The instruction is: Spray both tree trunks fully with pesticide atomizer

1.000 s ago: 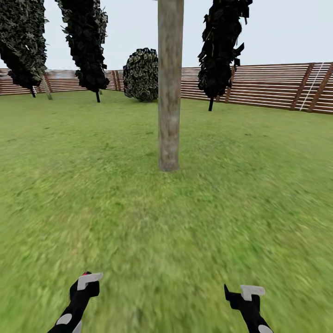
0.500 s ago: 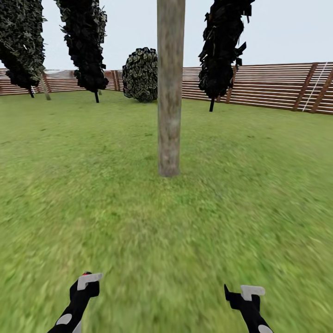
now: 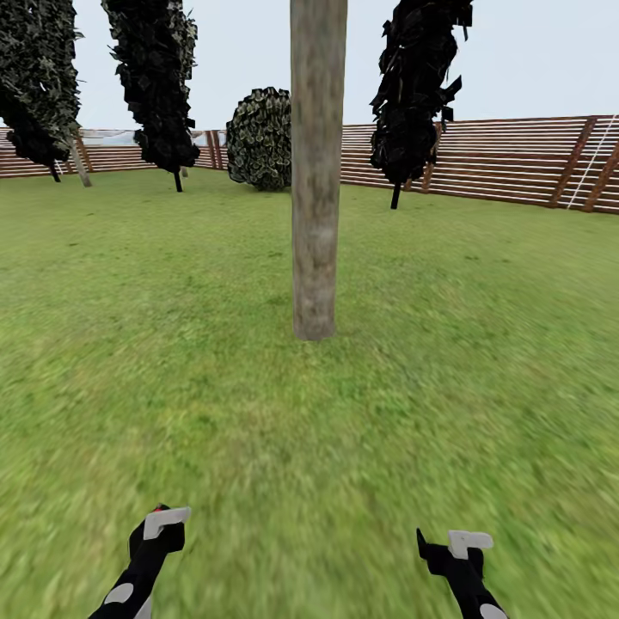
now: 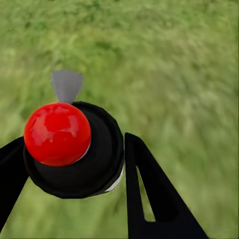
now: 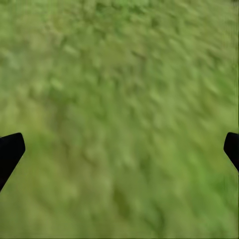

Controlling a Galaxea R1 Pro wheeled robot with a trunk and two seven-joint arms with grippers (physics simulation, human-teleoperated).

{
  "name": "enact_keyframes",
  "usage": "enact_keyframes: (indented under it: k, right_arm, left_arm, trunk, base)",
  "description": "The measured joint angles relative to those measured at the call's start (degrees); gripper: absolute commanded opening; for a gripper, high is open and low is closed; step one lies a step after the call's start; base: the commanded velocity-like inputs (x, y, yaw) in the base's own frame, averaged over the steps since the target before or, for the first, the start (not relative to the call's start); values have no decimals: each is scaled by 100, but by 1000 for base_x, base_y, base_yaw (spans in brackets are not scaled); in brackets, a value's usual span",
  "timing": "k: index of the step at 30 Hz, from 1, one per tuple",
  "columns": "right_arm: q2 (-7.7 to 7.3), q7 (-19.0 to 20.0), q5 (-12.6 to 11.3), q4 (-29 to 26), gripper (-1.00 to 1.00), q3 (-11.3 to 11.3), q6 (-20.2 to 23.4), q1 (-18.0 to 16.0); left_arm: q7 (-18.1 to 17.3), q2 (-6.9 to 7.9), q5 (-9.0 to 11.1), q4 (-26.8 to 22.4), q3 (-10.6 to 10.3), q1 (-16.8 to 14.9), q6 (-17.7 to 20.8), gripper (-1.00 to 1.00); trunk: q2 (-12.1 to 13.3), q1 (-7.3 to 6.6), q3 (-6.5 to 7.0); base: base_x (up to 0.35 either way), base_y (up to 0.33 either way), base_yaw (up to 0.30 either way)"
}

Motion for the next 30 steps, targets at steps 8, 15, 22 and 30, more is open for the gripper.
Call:
enact_keyframes:
  k: [8,15,22,30]
  right_arm:
    - [0,0,0,0,100,1,0,0]
    - [0,0,0,0,100,-1,0,0]
    - [0,0,0,0,100,0,0,0]
    - [0,0,0,0,100,-1,0,0]
  left_arm:
    - [0,5,0,0,2,-1,-2,-100]
    - [0,3,0,0,1,-3,-1,-100]
    - [0,2,0,0,-1,-2,-4,-100]
    - [0,4,0,0,0,-1,-7,-100]
  trunk:
    - [0,0,0]
    - [0,0,0]
    - [0,0,0]
    - [0,0,0]
  base:
    - [338,0,0]
    - [338,0,0]
    - [338,0,0]
    - [338,0,0]
